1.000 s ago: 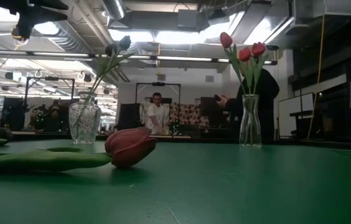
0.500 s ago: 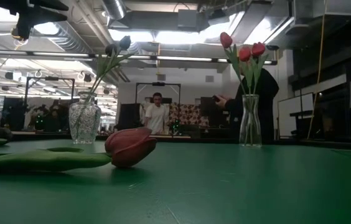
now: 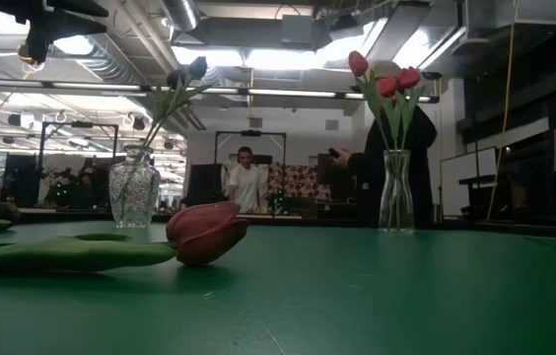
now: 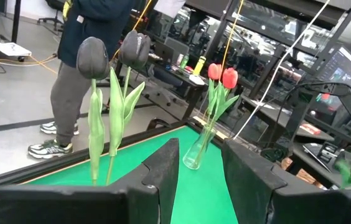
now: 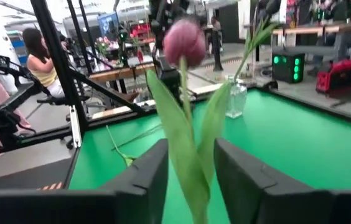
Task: Sort flowers into vase by color
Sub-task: Put the middle red flower into the bottom transparent vase, then put the right red flower into the bottom transparent vase
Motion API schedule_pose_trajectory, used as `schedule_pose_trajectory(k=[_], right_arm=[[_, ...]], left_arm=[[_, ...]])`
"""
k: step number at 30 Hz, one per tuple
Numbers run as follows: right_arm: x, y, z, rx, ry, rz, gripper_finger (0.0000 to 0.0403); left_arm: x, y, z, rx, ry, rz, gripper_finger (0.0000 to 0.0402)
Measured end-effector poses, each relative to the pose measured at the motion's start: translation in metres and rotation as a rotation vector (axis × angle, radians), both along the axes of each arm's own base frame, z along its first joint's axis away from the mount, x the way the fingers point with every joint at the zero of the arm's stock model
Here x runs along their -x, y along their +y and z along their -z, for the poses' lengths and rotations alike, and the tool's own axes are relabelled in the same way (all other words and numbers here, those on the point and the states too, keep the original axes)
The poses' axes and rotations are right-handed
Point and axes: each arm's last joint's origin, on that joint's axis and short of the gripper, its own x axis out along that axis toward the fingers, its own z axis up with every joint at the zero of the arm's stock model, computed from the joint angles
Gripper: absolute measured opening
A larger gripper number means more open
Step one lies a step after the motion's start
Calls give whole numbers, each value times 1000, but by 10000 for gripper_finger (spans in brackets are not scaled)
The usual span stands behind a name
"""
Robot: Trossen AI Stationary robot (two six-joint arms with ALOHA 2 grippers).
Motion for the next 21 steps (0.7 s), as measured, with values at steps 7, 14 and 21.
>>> schedule_pose_trajectory(k=[7,14,21], right_arm=[[1,-3,-4,-78,48,5,181],[2,-15,-30,-142,83,7,187],[6,-24,-76,-171,297,-7,155]], left_arm=[[0,0,0,1,-1,-18,119],[-3,0,1,24,1,-19,119],[-4,0,1,17,16,-21,119]])
